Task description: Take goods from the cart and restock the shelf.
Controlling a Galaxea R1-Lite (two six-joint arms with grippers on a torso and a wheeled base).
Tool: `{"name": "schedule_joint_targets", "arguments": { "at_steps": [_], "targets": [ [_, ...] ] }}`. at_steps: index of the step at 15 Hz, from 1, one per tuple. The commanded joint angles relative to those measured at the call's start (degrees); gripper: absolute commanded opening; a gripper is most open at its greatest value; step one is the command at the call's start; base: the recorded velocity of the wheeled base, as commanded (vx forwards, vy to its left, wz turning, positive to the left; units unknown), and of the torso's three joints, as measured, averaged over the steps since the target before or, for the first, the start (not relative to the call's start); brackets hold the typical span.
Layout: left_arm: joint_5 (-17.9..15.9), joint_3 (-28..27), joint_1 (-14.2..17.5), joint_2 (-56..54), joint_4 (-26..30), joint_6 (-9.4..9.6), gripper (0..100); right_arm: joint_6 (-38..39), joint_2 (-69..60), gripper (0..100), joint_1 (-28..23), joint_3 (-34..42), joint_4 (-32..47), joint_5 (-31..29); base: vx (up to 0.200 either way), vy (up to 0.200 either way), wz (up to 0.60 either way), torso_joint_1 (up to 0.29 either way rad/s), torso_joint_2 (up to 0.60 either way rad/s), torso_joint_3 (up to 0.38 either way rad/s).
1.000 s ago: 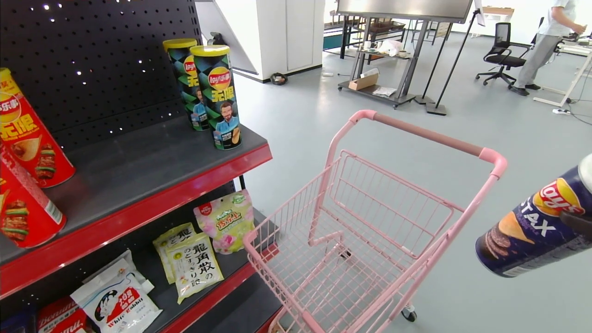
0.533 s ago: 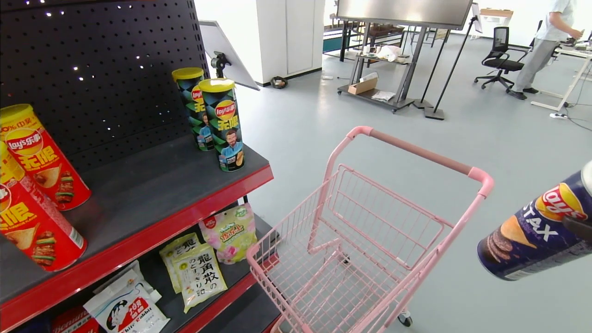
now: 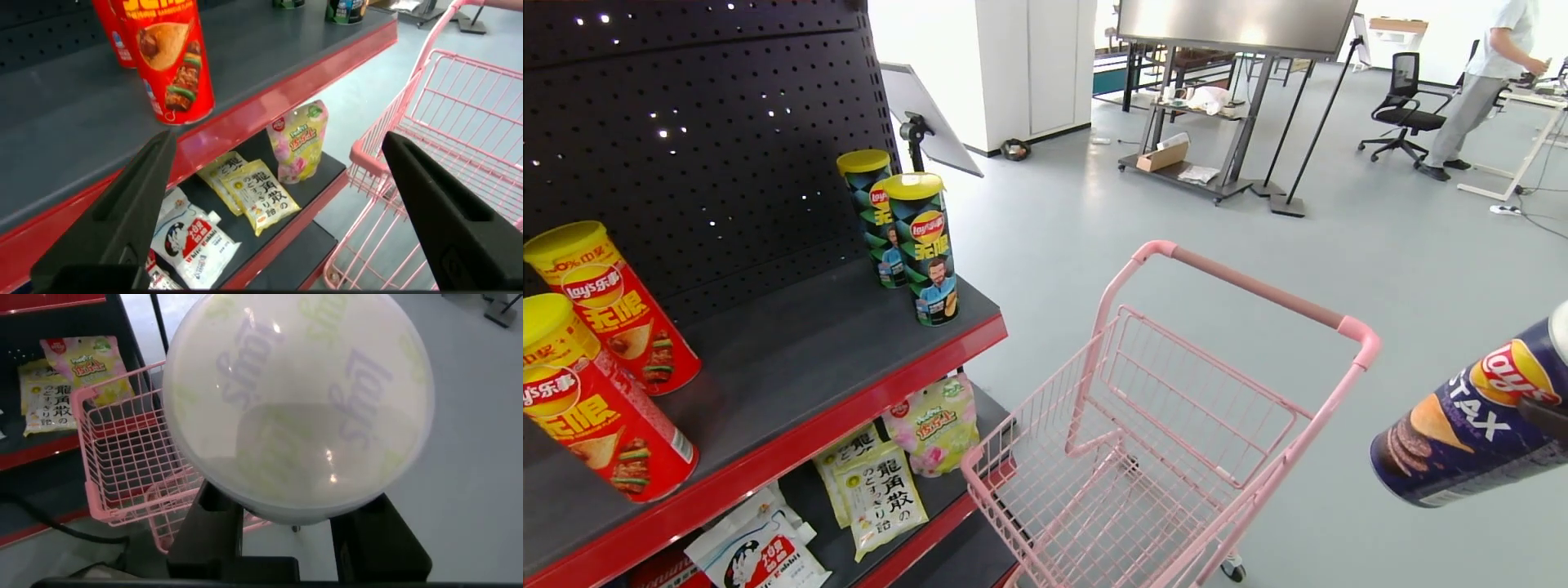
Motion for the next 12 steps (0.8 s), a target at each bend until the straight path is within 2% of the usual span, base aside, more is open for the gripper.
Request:
{"name": "schedule_joint_targets", "arguments": {
  "at_steps": [1,6,12],
  "targets": [
    [0.0,0.0,-0.02,-0.01,0.0,-0.01,100,-0.05,0.42,0,-0.04,0.06,0.02,0.03,0.0,0.0,0.0,0.149,-0.36,-0.188],
    [0.0,0.0,0.06,-0.01,0.0,-0.01,100,-0.05,0.07,0,-0.12,0.33,0.19,-0.06,0.0,0.0,0.0,0.124,-0.28,-0.159],
    [0.0,0.0,-0.02,-0.01,0.0,-0.01,100,-0.14,-0.2,0,-1.79,1.12,0.19,0.03,0.0,0.0,0.6,0.01,-0.01,-0.006]
  ]
}}
